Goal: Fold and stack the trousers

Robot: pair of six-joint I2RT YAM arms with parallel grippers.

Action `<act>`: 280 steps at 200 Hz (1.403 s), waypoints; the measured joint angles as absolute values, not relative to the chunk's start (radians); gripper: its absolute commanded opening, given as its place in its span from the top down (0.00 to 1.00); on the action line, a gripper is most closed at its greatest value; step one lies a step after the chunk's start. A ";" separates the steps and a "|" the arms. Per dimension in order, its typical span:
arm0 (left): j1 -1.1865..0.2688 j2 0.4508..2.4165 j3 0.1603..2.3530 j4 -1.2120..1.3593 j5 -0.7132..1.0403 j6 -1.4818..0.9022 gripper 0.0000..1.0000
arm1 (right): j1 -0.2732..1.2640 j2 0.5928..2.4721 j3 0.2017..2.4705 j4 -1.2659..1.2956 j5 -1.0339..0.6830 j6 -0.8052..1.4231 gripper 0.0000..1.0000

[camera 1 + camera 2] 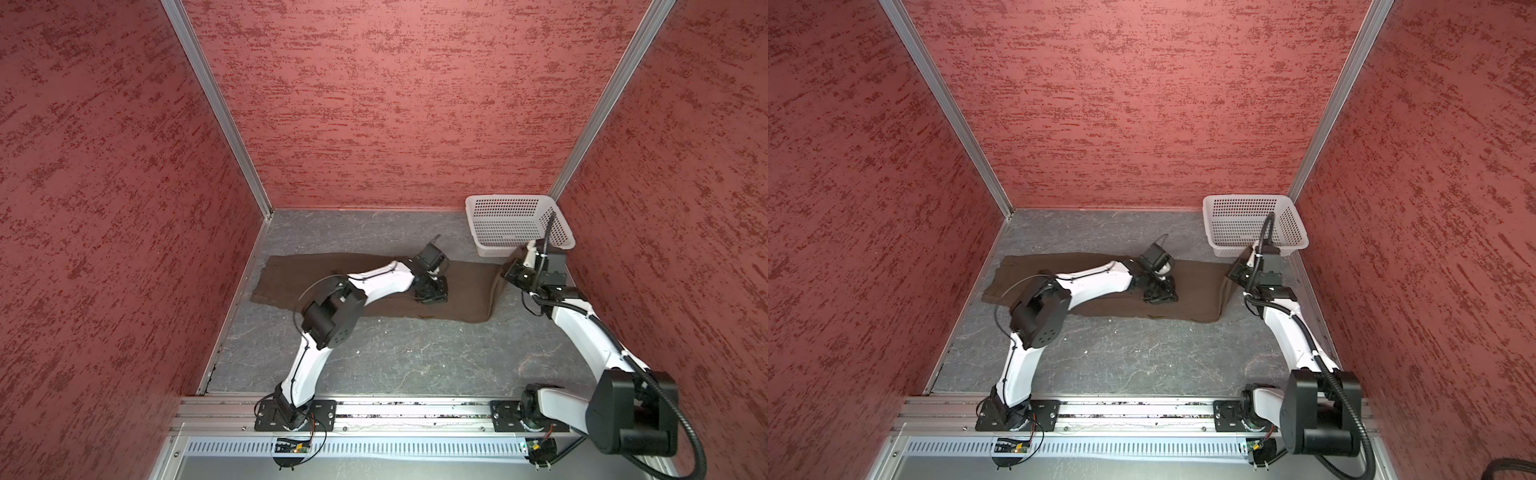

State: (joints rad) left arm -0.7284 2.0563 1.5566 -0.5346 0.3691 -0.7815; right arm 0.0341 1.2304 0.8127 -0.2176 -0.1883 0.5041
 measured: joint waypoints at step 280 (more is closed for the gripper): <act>-0.263 1.541 0.903 -0.426 0.269 -0.790 0.71 | 0.896 1.810 1.060 -0.136 -0.027 0.383 0.60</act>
State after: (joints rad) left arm -0.2626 1.5406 0.9031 -0.4259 0.2687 -0.7898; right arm 0.8959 1.8099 1.0599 -0.1364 -0.0269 0.3828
